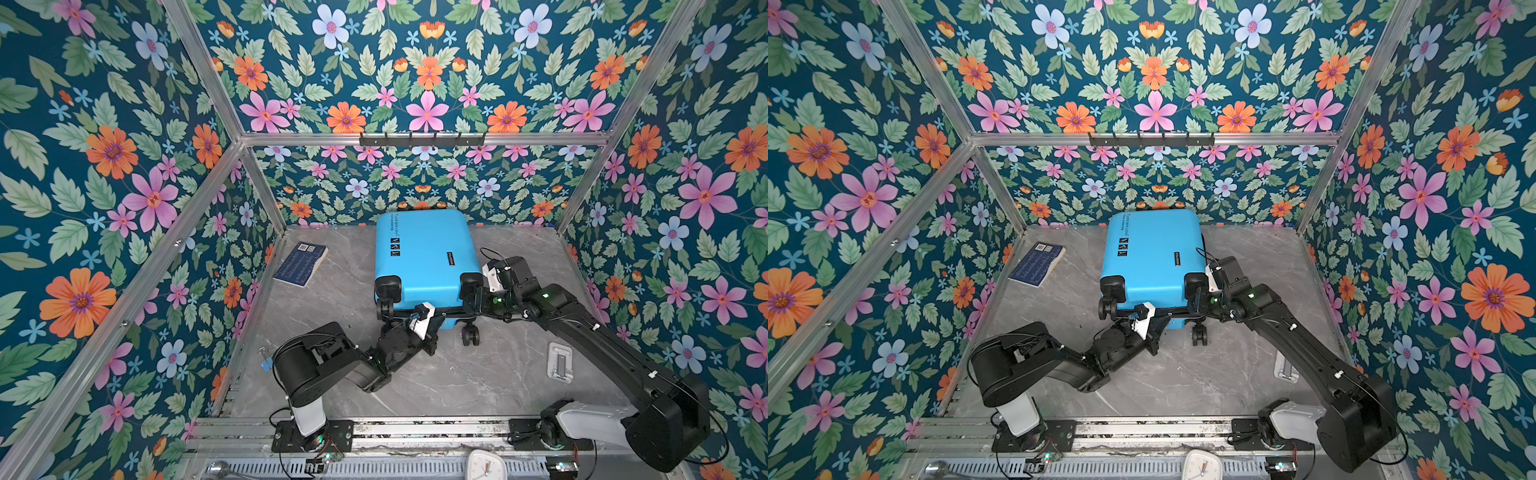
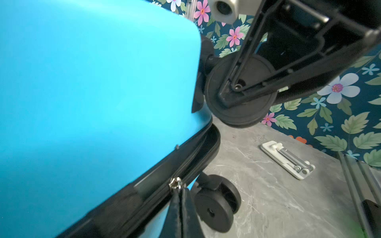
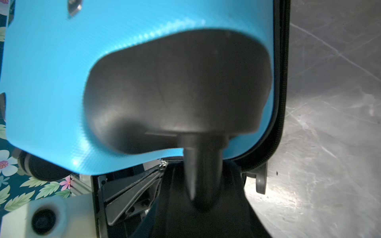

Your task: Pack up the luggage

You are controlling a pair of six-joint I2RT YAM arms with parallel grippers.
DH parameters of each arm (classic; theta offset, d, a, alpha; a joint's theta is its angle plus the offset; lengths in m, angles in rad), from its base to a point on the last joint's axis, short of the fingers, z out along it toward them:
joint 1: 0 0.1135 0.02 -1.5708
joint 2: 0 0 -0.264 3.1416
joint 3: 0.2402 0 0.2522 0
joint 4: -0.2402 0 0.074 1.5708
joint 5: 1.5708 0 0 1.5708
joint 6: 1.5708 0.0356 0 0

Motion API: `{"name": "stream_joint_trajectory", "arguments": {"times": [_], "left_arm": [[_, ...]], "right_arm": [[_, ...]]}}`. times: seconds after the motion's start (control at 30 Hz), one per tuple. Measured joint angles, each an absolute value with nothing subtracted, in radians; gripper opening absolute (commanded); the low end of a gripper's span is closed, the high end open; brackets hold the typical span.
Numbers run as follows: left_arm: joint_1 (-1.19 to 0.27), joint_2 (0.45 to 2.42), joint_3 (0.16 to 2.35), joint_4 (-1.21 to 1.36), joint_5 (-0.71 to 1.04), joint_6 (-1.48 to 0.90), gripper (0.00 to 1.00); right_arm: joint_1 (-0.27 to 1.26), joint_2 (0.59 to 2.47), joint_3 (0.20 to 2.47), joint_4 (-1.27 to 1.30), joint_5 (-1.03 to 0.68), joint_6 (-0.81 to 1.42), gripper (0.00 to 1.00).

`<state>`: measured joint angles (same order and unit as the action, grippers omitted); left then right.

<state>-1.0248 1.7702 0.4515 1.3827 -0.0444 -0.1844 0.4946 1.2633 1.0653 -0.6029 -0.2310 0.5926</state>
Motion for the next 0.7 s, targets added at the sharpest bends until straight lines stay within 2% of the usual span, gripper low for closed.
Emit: {"name": "stream_joint_trajectory", "arguments": {"times": [0.3,0.7], "left_arm": [[-1.077,1.850,0.539,1.388,-0.060,-0.189,0.00],[-1.195,2.057,0.698,1.536,-0.346,-0.194,0.00]], "right_arm": [[0.569,1.289,1.083,-0.602,-0.204,0.647,0.00],[0.613,1.302,1.079,-0.586,-0.126,0.682,0.00]]}}
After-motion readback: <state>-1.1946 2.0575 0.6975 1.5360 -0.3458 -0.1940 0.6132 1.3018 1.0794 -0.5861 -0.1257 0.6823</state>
